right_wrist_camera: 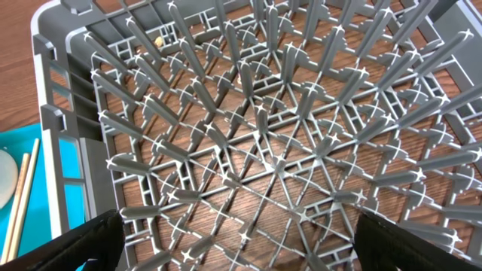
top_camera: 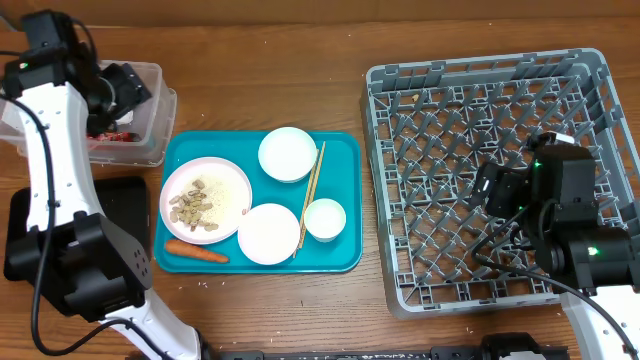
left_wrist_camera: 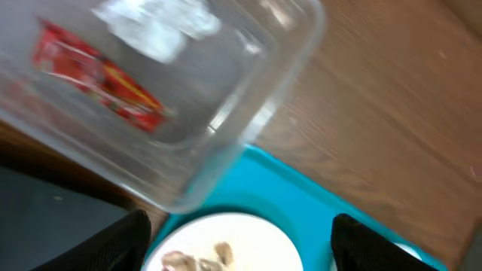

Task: Sort waste into correct bins and load items into the dishwasher
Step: 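Carry the red wrapper with the left gripper into the clear bin and release, then reach the left gripper to the white cup and grasp it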

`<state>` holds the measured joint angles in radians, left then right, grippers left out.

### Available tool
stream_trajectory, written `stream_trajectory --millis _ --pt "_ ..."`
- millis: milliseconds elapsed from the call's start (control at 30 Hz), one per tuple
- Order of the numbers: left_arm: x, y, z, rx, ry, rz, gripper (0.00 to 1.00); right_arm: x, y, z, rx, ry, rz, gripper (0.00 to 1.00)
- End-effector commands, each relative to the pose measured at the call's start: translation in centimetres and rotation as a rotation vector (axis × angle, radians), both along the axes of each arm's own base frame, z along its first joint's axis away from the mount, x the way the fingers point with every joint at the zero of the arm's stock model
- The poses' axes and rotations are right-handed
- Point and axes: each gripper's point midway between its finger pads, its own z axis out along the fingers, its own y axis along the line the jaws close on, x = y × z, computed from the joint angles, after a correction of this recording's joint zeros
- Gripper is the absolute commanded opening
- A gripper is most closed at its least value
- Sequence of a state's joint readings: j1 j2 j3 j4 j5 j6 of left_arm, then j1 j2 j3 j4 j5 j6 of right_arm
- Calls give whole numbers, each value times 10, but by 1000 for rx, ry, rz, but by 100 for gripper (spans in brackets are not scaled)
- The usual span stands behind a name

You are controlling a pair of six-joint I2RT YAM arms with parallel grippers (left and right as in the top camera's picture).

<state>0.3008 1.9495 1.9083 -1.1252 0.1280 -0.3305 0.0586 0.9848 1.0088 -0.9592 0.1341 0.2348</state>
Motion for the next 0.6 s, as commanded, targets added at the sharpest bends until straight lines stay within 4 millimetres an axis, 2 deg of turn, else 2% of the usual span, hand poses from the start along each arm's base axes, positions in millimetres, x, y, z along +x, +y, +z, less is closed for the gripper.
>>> stream_trajectory --millis 0,133,233,400,567 --pt "5 -60 -6 -38 21 -206 82 5 2 14 16 -43 7 100" --pt "-9 -96 -12 -27 98 -302 86 4 11 13 53 -39 40 100" --pt "-27 -116 -17 -37 174 -363 88 5 24 14 109 -42 87 100" --pt "-59 -128 -22 -33 310 -399 88 8 58 26 263 -81 223 100" --pt "-86 -142 -22 -47 408 -489 89 7 63 39 303 -77 223 100"
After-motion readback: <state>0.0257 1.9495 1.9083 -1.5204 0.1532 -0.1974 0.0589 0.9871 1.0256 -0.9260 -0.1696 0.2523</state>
